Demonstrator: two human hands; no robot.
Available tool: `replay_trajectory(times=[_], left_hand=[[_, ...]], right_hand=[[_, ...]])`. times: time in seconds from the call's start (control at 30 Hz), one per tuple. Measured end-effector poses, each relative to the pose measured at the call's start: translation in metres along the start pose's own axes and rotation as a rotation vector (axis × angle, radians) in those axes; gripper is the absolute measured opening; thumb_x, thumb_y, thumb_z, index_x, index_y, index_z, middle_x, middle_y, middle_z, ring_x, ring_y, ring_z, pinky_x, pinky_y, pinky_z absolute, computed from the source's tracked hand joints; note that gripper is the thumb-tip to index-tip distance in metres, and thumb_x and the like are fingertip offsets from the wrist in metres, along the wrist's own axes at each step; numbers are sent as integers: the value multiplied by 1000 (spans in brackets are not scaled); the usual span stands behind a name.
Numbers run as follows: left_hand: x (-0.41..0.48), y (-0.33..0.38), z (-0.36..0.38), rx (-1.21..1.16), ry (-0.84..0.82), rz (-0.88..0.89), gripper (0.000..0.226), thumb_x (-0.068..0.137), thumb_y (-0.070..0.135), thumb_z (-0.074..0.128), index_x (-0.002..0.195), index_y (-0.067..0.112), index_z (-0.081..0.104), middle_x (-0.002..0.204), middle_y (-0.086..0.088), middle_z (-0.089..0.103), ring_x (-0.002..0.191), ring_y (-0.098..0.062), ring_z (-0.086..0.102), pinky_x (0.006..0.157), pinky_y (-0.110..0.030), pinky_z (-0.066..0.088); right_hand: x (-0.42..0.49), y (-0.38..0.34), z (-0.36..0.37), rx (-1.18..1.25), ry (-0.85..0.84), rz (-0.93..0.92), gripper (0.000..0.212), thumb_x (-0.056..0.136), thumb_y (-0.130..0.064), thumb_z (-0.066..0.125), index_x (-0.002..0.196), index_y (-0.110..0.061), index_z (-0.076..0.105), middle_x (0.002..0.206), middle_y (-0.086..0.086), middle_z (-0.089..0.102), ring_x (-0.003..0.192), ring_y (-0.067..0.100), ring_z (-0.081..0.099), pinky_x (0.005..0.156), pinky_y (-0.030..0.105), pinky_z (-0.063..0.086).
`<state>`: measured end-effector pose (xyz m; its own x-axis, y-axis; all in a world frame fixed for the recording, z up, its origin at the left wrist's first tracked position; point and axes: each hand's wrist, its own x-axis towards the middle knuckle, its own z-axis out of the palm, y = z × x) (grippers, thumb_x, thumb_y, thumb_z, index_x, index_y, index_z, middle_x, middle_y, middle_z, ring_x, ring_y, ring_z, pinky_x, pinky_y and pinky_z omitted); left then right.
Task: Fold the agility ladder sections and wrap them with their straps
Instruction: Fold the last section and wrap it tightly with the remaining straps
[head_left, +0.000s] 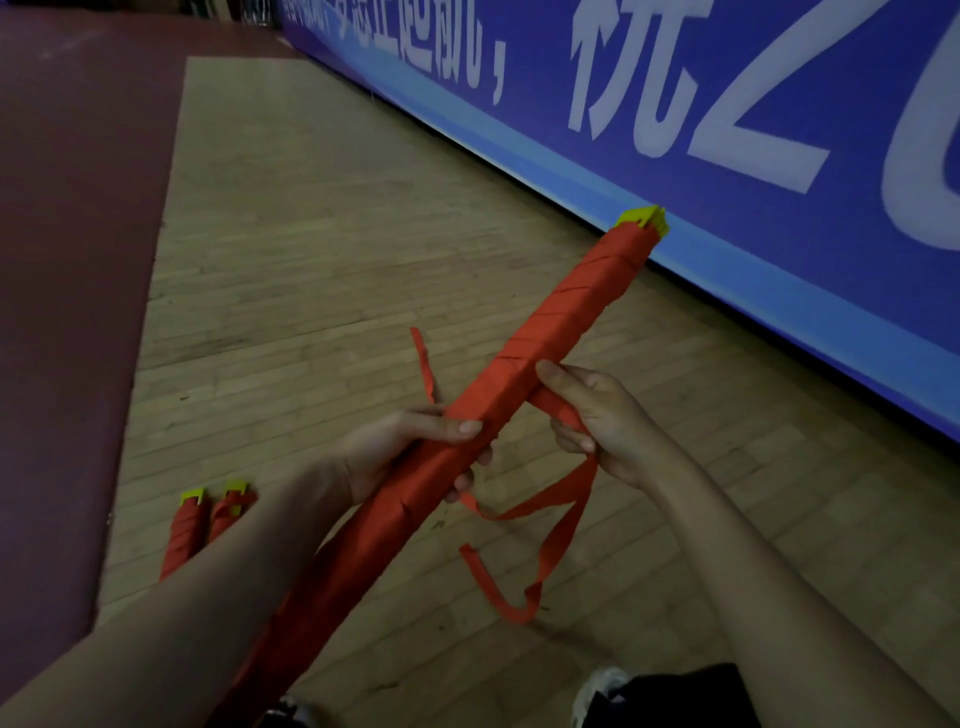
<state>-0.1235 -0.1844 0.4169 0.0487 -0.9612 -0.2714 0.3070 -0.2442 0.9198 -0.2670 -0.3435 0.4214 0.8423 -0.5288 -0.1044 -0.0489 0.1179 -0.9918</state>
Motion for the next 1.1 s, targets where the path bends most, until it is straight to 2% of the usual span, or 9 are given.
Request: replay_trajectory(times=[0.13, 0.3, 0.43, 0.57, 0.73, 0.83, 0.9, 1.03, 1.1], left_hand=[[2, 2, -4, -15, 24, 30, 68, 44, 35, 92, 95, 6, 58, 79, -11, 63, 55, -20, 58, 50, -28, 50], [-1, 10, -6, -13, 44, 84, 73, 45, 32, 90, 101, 2, 54, 77, -12, 63, 52, -21, 57, 49, -27, 49], [-1, 8, -6, 12, 99, 72, 56, 60, 23, 73, 107, -1, 54, 81, -14, 62, 55, -22, 61, 50, -27, 50], [3, 3, -4, 97, 224, 47, 50, 68, 24, 67, 112, 1, 58, 91, -13, 64, 63, -15, 66, 55, -25, 51], [8, 3, 11, 111, 320, 48, 25, 85, 8, 61, 109, 2, 58, 86, -12, 62, 52, -10, 63, 47, -20, 48], [11, 2, 9, 74, 348, 35, 28, 84, 10, 63, 111, 0, 59, 88, -17, 65, 54, -20, 63, 49, -24, 50], [13, 3, 8, 127, 380, 29, 29, 81, 13, 67, 108, 3, 62, 86, -17, 69, 57, -26, 62, 52, -27, 51], [23, -4, 16, 356, 523, 118, 19, 81, 6, 71, 95, 14, 62, 75, -11, 65, 49, -20, 60, 47, -28, 51], [28, -12, 18, 613, 613, 193, 24, 80, 14, 73, 100, 19, 61, 71, -4, 63, 56, -21, 62, 58, -38, 56]], right_hand=[[-1, 3, -5, -77, 70, -59, 25, 93, -28, 57, 99, -6, 67, 49, -4, 45, 33, 5, 33, 36, 16, 26], [-5, 1, -11, -188, 118, -42, 24, 88, -19, 65, 96, 3, 67, 47, -3, 47, 34, 4, 37, 37, 15, 30], [-4, 2, -13, -257, 176, -21, 39, 76, -20, 77, 93, 12, 64, 55, 5, 43, 36, 6, 35, 36, 18, 29], [-5, 1, -13, -352, 251, -50, 39, 72, -29, 81, 88, 4, 67, 55, 5, 43, 36, 6, 36, 36, 20, 27], [-1, 5, -5, -455, 306, -112, 45, 74, -43, 77, 78, 0, 66, 52, 6, 50, 39, 11, 44, 40, 21, 32], [1, 6, -1, -473, 296, -99, 44, 77, -46, 74, 76, -3, 66, 48, 0, 48, 38, 9, 44, 40, 21, 33], [1, 5, 2, -469, 310, -116, 41, 80, -46, 71, 67, -8, 63, 43, -5, 47, 37, 6, 43, 41, 21, 32], [0, 2, 14, -551, 397, -131, 50, 85, -51, 63, 55, -15, 47, 39, -8, 40, 41, 9, 43, 47, 26, 34], [-1, 2, 19, -567, 430, -106, 55, 85, -55, 60, 51, -17, 40, 42, -8, 38, 45, 11, 43, 51, 29, 34]])
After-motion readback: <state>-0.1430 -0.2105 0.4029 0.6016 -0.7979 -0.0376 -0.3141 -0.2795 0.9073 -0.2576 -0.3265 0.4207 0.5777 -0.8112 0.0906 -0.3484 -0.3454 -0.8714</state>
